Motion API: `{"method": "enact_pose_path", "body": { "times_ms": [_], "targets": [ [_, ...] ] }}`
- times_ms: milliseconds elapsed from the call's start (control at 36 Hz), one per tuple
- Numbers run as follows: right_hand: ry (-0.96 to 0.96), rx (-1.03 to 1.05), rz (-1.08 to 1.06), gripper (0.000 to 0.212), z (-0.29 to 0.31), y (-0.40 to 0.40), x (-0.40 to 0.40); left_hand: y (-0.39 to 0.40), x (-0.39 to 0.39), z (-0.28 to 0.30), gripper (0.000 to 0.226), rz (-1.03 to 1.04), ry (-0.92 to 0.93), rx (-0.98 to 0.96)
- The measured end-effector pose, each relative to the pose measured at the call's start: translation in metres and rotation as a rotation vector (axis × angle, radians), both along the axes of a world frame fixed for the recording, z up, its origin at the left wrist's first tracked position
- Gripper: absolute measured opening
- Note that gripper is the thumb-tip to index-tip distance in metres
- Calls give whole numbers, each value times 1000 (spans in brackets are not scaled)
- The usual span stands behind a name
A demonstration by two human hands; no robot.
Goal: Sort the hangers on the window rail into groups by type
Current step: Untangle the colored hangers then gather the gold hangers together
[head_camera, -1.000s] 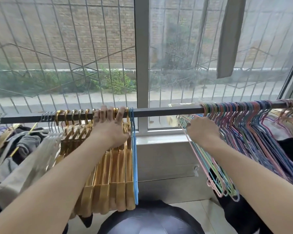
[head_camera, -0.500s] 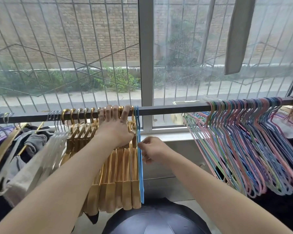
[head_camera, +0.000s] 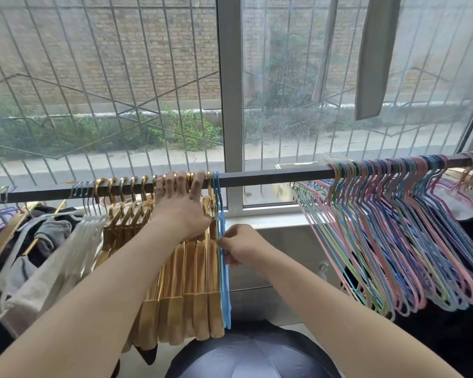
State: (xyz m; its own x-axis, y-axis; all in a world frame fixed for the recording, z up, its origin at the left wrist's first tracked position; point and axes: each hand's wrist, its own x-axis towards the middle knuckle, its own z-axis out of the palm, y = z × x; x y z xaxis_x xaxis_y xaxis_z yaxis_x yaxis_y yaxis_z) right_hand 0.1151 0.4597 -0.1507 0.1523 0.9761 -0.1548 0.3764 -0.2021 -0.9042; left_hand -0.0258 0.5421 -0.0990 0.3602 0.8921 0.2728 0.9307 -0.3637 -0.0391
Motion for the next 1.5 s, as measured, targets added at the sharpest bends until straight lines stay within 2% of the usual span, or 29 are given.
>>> {"method": "enact_pose_path", "body": {
  "times_ms": [167, 333, 528, 611, 667, 833, 917, 1000, 1083, 1139, 1167, 1250, 1361, 1444, 1500],
  "targets": [
    [-33, 118, -135, 18, 0, 0, -1, 3, -2, 1, 99, -16, 1, 34],
    [115, 197, -223, 19, 24, 11, 7, 3, -2, 0, 100, -10, 4, 39],
    [444, -44, -232, 15, 33, 27, 37, 0, -3, 4, 99, -15, 11, -4],
    [476, -165, -193, 22, 20, 18, 44, -3, -3, 7, 98, -17, 8, -35],
    [469, -215, -166, 16, 6, 8, 47, -4, -5, 10, 98, -4, 7, -52],
    [628, -270, -160, 4, -37, -46, 67, -2, -9, 17, 103, 45, 0, -80],
    [699, -268, -166, 5, -62, -79, 77, -16, -4, 23, 100, 44, -88, -125],
    [628, -258, -95, 13, -92, -112, 88, -52, 23, 9, 90, -49, -407, -51],
    [514, -272, -27, 20, -113, -140, 96, -111, 51, -15, 58, -281, -888, 146],
    [350, -307, -4, 20, -126, -158, 101, -155, 63, -43, 41, -408, -1047, 176],
    [240, -335, 13, 20, -135, -167, 104, -174, 67, -63, 35, -445, -1078, 122],
    [-16, -446, 50, 21, -170, -190, 115, -211, 73, -137, 31, -372, -1081, -172],
    [-138, -553, 11, 25, -198, -219, 129, -218, 53, -235, 62, -133, -757, -584],
    [-202, -600, 122, 26, -203, -230, 133, -219, 28, -268, 79, -110, -625, -707],
    [-318, -609, 223, 23, -205, -233, 135, -224, 20, -275, 78, -122, -598, -786]
  ]
}}
